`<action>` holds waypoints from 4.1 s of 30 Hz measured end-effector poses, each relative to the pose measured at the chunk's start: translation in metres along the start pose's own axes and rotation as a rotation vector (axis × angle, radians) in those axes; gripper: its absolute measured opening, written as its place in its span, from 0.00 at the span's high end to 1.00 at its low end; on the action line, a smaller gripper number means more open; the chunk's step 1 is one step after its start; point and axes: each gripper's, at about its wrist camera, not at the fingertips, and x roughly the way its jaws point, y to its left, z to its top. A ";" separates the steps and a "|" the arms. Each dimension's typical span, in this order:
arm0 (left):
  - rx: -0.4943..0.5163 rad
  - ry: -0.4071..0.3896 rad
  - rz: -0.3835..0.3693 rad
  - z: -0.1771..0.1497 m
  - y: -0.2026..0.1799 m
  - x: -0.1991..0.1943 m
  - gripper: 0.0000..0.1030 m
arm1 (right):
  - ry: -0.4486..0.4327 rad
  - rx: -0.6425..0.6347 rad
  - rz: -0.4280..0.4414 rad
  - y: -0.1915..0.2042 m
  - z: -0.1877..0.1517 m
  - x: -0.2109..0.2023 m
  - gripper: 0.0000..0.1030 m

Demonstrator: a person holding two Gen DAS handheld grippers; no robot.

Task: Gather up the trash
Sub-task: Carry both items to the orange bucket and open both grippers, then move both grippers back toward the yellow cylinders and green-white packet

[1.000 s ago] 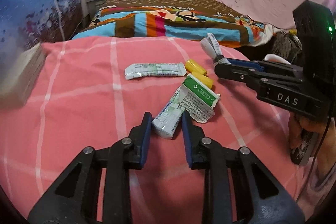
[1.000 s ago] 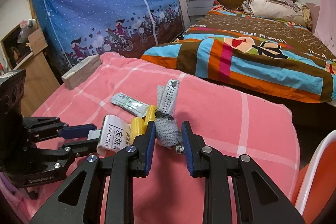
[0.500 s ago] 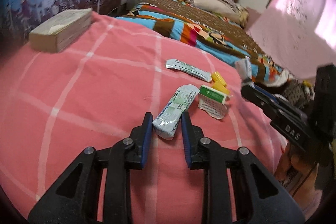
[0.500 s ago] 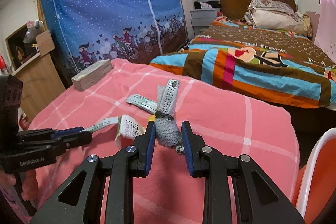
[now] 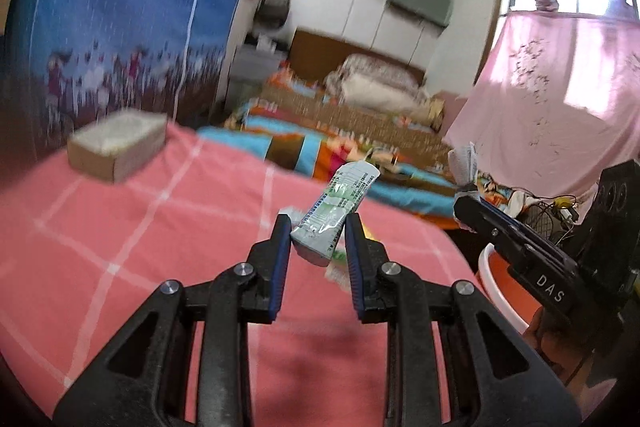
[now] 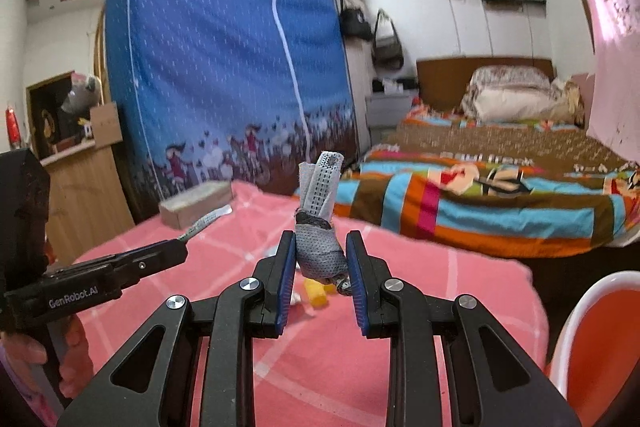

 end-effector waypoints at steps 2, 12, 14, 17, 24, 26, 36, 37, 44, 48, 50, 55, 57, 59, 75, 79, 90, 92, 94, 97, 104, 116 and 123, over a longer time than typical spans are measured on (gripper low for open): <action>0.029 -0.050 -0.001 0.005 -0.006 -0.005 0.70 | -0.055 -0.015 -0.008 0.001 0.005 -0.011 0.77; 0.140 -0.239 -0.071 0.027 -0.060 -0.022 0.70 | -0.278 -0.021 -0.080 -0.015 0.021 -0.065 0.77; 0.157 -0.253 -0.092 0.029 -0.072 -0.024 0.70 | -0.305 -0.013 -0.101 -0.021 0.022 -0.073 0.77; 0.187 -0.270 -0.127 0.031 -0.089 -0.024 0.70 | -0.343 0.010 -0.133 -0.034 0.024 -0.089 0.77; 0.259 -0.266 -0.216 0.021 -0.136 -0.020 0.70 | -0.381 0.056 -0.236 -0.067 0.019 -0.125 0.77; 0.275 -0.258 -0.236 0.016 -0.148 -0.018 0.70 | -0.384 0.068 -0.267 -0.076 0.015 -0.134 0.77; 0.302 -0.154 -0.333 -0.003 -0.197 0.006 0.70 | -0.338 0.165 -0.397 -0.121 0.001 -0.160 0.77; 0.306 -0.144 -0.339 -0.005 -0.202 0.008 0.70 | -0.327 0.174 -0.410 -0.125 -0.002 -0.162 0.77; 0.306 -0.019 -0.383 -0.016 -0.229 0.034 0.70 | -0.232 0.265 -0.471 -0.153 -0.012 -0.165 0.76; 0.278 0.074 -0.406 -0.020 -0.241 0.050 0.70 | -0.199 0.297 -0.491 -0.163 -0.018 -0.167 0.76; 0.262 0.119 -0.413 -0.022 -0.245 0.058 0.70 | -0.179 0.313 -0.496 -0.168 -0.021 -0.167 0.76; 0.225 0.233 -0.436 -0.028 -0.256 0.073 0.70 | -0.144 0.341 -0.509 -0.177 -0.025 -0.166 0.76; 0.213 0.271 -0.434 -0.030 -0.259 0.079 0.70 | -0.132 0.353 -0.513 -0.180 -0.027 -0.167 0.76; 0.197 0.298 -0.434 -0.033 -0.259 0.082 0.69 | -0.124 0.362 -0.517 -0.181 -0.028 -0.167 0.76; 0.134 0.298 -0.429 -0.023 -0.250 0.081 0.54 | -0.118 0.381 -0.538 -0.183 -0.028 -0.168 0.57; 0.120 0.261 -0.399 -0.017 -0.239 0.078 0.48 | -0.134 0.380 -0.542 -0.181 -0.026 -0.168 0.54; 0.095 0.076 -0.209 0.009 -0.182 0.050 0.24 | -0.261 0.313 -0.510 -0.147 -0.003 -0.158 0.25; 0.089 0.039 -0.178 0.014 -0.170 0.043 0.16 | -0.274 0.293 -0.499 -0.137 0.001 -0.151 0.20; 0.082 -0.005 -0.132 0.018 -0.155 0.035 0.04 | -0.294 0.274 -0.484 -0.126 0.005 -0.145 0.14; 0.065 -0.081 -0.057 0.022 -0.132 0.022 0.00 | -0.320 0.246 -0.467 -0.110 0.009 -0.136 0.00; 0.059 -0.166 0.059 0.028 -0.080 0.000 0.00 | -0.370 0.153 -0.409 -0.070 0.017 -0.114 0.00; 0.073 -0.236 0.183 0.027 -0.009 -0.025 0.00 | -0.428 0.026 -0.291 -0.009 0.019 -0.077 0.00; 0.087 -0.255 0.247 0.018 0.023 -0.026 0.00 | -0.363 -0.024 -0.255 0.010 0.017 -0.045 0.00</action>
